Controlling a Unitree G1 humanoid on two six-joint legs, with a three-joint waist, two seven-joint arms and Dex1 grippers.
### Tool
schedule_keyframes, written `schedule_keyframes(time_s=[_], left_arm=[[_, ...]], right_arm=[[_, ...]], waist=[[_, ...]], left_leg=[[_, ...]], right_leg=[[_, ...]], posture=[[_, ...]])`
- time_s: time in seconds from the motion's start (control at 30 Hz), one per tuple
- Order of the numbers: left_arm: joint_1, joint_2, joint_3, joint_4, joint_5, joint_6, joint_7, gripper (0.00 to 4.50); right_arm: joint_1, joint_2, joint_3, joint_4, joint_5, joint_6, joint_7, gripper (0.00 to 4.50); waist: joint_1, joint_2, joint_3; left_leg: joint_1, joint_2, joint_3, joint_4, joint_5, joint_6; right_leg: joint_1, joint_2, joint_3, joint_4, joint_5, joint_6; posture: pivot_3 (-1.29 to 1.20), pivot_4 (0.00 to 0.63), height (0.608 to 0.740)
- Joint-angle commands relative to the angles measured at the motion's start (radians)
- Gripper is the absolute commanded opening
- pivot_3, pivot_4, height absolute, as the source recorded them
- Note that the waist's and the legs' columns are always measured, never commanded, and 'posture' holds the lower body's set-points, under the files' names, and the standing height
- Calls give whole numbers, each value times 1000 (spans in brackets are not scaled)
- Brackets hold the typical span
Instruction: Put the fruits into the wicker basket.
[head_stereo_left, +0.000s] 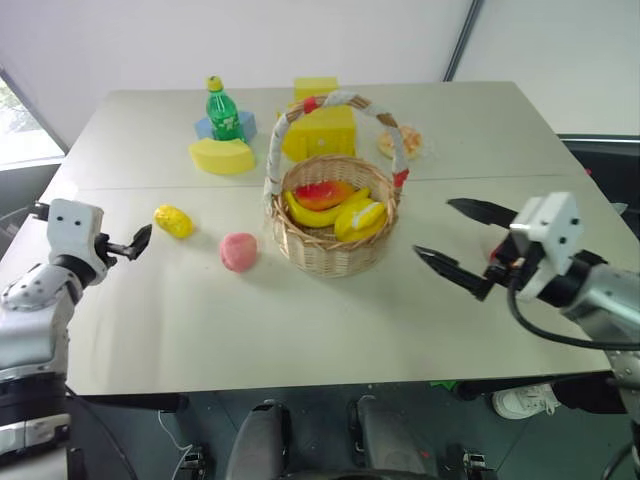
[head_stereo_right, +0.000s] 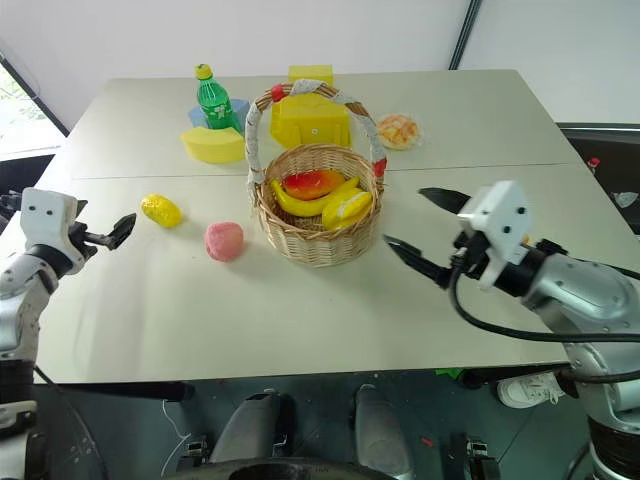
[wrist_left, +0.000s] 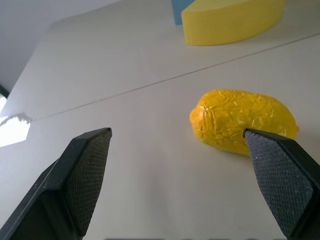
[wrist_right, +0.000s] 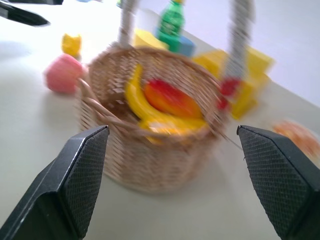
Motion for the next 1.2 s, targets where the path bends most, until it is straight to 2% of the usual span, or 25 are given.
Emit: schedule_keyframes(time_s=[0.03, 0.1, 0.27, 0.53, 0.77, 1.2], left_arm=[[-61, -68, -20, -143, -35, 134, 94, 4500], [-90, -119, -18, -194, -47, 202, 144, 4500], [-188, -289, 57, -273, -48, 419, 404, 4500], [-398, -475, 212, -290, -41, 599, 700, 4500], [-486, -478, 255, -223, 8, 702, 800, 4500], [-572, -448, 231, 55, 70, 687, 815, 4500]], right_arm=[[-55, 38, 75, -26, 10, -3, -12, 4292], [-68, 54, 120, -18, -15, -18, -4, 4292], [-102, 92, 187, 6, -36, -41, 12, 4292], [-116, 110, 217, 19, -54, -54, 33, 4292], [-108, 123, 231, 11, -75, -56, 30, 4292], [-107, 169, 268, 5, -114, -55, 4, 4292]], waist=[[2, -3, 0], [4, -6, 1], [0, -7, 1], [3, -8, 1], [0, -8, 1], [1, -8, 2]], left_leg=[[0, 0, -1, 0, 0, 0], [-1, -1, -3, 0, 0, 0], [-2, -2, -4, 1, 0, 0], [-1, -3, -5, 1, 0, 0], [-1, -4, -5, 1, 1, -1], [-1, -6, -6, 1, 1, -2]], right_leg=[[0, 0, 0, 0, 0, 0], [0, 0, 0, 0, 0, 0], [0, -1, -1, 0, 0, 0], [0, 0, -2, 1, 0, 0], [0, 1, -2, 2, 0, 0], [0, 0, -2, 2, 0, 0]], posture=[[0, 150, 740], [0, 150, 740], [0, 150, 740], [0, 150, 740], [0, 150, 740], [0, 150, 740]])
